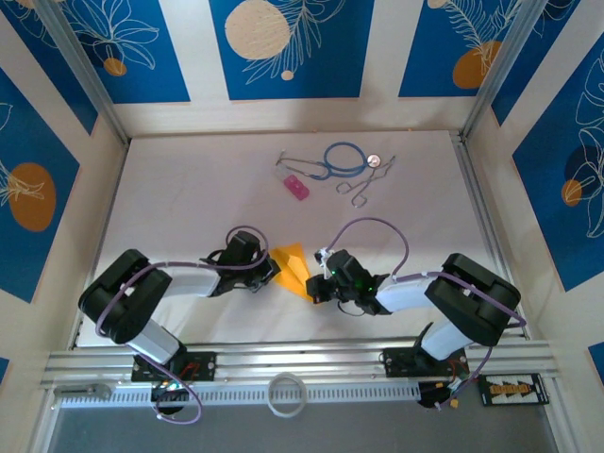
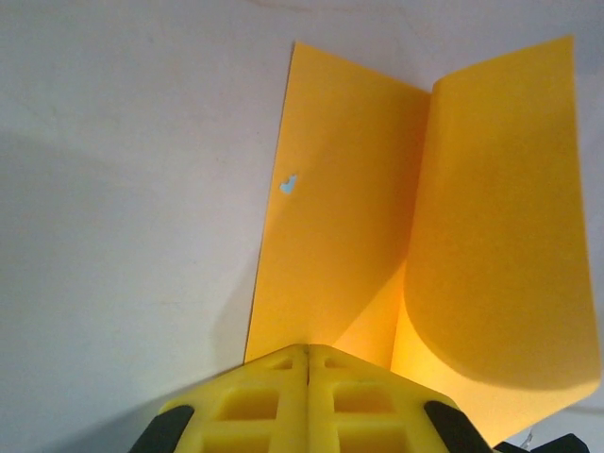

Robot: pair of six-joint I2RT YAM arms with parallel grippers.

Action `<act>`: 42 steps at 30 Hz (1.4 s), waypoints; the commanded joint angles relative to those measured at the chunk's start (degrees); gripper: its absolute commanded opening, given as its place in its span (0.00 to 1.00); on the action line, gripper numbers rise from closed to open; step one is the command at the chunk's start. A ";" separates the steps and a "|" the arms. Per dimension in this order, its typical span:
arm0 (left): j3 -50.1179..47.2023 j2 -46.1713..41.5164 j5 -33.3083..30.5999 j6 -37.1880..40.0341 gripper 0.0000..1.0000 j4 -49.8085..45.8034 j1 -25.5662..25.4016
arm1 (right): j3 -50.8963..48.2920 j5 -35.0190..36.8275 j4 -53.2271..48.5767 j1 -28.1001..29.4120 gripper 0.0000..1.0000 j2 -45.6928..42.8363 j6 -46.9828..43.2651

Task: Fold a paper plane with a square sheet of paper (pick it up from the middle)
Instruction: Fourth fold the wing at the center of the table.

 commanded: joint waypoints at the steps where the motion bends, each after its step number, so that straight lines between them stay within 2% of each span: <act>1: -1.75 -0.51 -4.05 -0.84 0.00 -4.96 -0.32 | -0.97 -3.29 -0.40 -0.21 0.03 -0.88 1.58; 11: -2.76 -2.80 -5.91 -1.13 0.00 -6.32 -0.67 | -0.78 -3.50 -1.48 -0.56 0.03 1.14 3.71; 18: -2.41 -3.47 -4.95 0.20 0.00 -5.24 -0.76 | -0.38 -4.95 -0.74 -0.56 0.02 2.15 3.18; 24: -1.98 -3.17 -4.71 0.38 0.00 -4.58 -0.80 | 0.59 -5.36 -1.45 -0.29 0.03 0.06 1.31; 27: -1.85 -3.71 -4.51 1.03 0.08 -4.04 -0.88 | 1.13 -5.01 -3.02 -0.21 0.03 -1.66 -1.05; 32: -1.27 -7.78 -5.78 2.33 0.28 -6.50 -0.84 | 2.87 -1.17 -8.34 -0.05 0.03 -3.31 -8.73; 36: -0.80 -13.24 -7.81 3.84 0.39 -10.83 -0.81 | 3.92 -1.06 -8.14 0.05 0.02 -2.73 -13.95; 42: 1.35 -18.28 -8.36 6.59 0.63 -15.50 -0.28 | 3.89 -0.55 -4.52 0.83 0.02 -2.53 -18.58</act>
